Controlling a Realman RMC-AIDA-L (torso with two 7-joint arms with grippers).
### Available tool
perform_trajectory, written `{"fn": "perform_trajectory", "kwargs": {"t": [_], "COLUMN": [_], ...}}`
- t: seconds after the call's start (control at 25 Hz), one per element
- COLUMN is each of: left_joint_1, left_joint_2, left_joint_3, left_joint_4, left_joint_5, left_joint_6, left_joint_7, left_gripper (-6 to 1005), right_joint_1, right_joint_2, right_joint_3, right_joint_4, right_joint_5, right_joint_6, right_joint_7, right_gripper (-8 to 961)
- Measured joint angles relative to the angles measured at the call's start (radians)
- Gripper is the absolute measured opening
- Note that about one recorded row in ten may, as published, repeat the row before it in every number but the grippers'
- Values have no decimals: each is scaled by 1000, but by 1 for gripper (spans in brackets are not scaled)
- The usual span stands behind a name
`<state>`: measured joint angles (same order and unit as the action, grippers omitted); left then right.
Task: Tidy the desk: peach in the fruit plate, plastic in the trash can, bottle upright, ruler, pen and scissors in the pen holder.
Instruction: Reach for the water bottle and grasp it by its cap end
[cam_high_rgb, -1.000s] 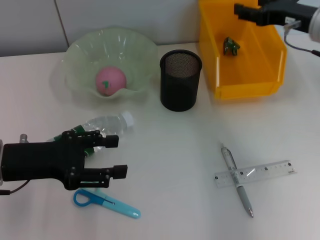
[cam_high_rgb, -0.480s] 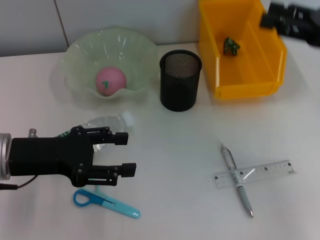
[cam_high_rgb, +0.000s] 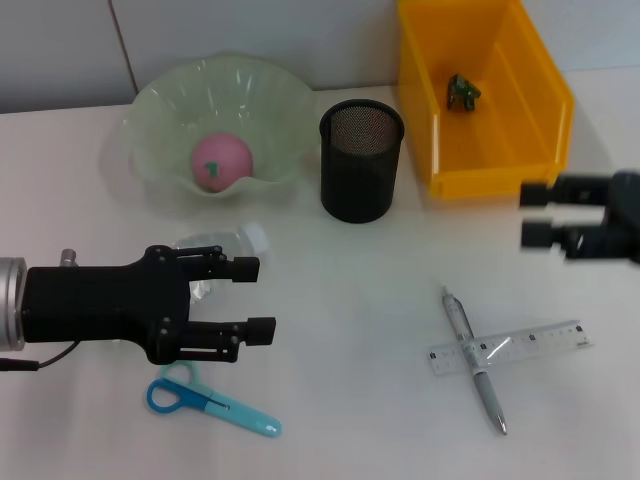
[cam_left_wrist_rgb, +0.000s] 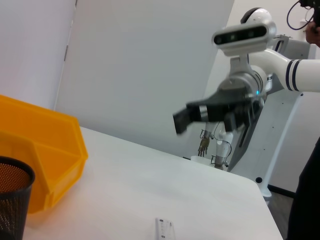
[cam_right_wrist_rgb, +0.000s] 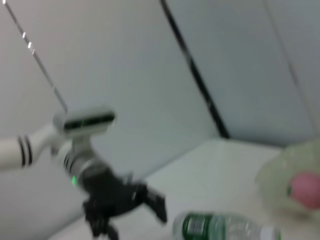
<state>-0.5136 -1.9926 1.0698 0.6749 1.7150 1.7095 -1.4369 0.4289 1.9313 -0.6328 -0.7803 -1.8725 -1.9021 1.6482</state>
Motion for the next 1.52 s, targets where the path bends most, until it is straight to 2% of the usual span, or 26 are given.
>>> {"fn": "perform_trajectory", "kwargs": {"t": [0.12,0.36,0.4,0.44,0.68,0.88,1.08,1.12,1.24,1.36,1.4,1.44,1.48,1.52], "left_joint_1": [-3,-10,-15,-15,-23,-34,-37,-46,-93,-147,-147,-184,-250,-272], "left_joint_2": [0,2,2,2,2,5,6,2,-29,-52,-52,-63,-75,-76], "left_joint_3": [1,4,-1,-1,-3,-4,-4,-3,4,4,4,5,14,25], "left_joint_4": [0,-2,-2,-2,-2,2,17,84,248,324,324,352,383,386], "left_joint_5": [0,9,25,25,40,52,53,71,199,330,330,403,515,545], "left_joint_6": [-2,-17,-21,-21,-31,-54,-66,-81,-145,-179,-179,-186,-190,-193], "left_joint_7": [-2,-14,-17,-17,-23,-46,-60,-98,-197,-271,-271,-319,-391,-419], "left_gripper": [784,784,784,784,784,785,784,784,777,774,774,774,774,774], "right_joint_1": [8,30,32,32,22,20,15,14,13,13,13,13,14,16], "right_joint_2": [19,71,87,87,123,130,125,124,122,121,121,121,121,120], "right_joint_3": [-13,-22,-22,-22,-9,-16,-7,-6,2,5,5,5,5,6], "right_joint_4": [3,4,4,4,5,8,16,16,16,16,15,14,13,12], "right_joint_5": [-66,-203,-228,-228,-232,-237,-235,-234,-234,-233,-234,-234,-234,-234], "right_joint_6": [4,55,87,87,123,145,150,151,157,159,160,160,161,161], "right_joint_7": [-26,-82,-110,-110,-245,-295,-311,-311,-311,-311,-311,-311,-310,-308], "right_gripper": [740,740,740,741,740,740,741,741,741,741,741,741,741,740]}}
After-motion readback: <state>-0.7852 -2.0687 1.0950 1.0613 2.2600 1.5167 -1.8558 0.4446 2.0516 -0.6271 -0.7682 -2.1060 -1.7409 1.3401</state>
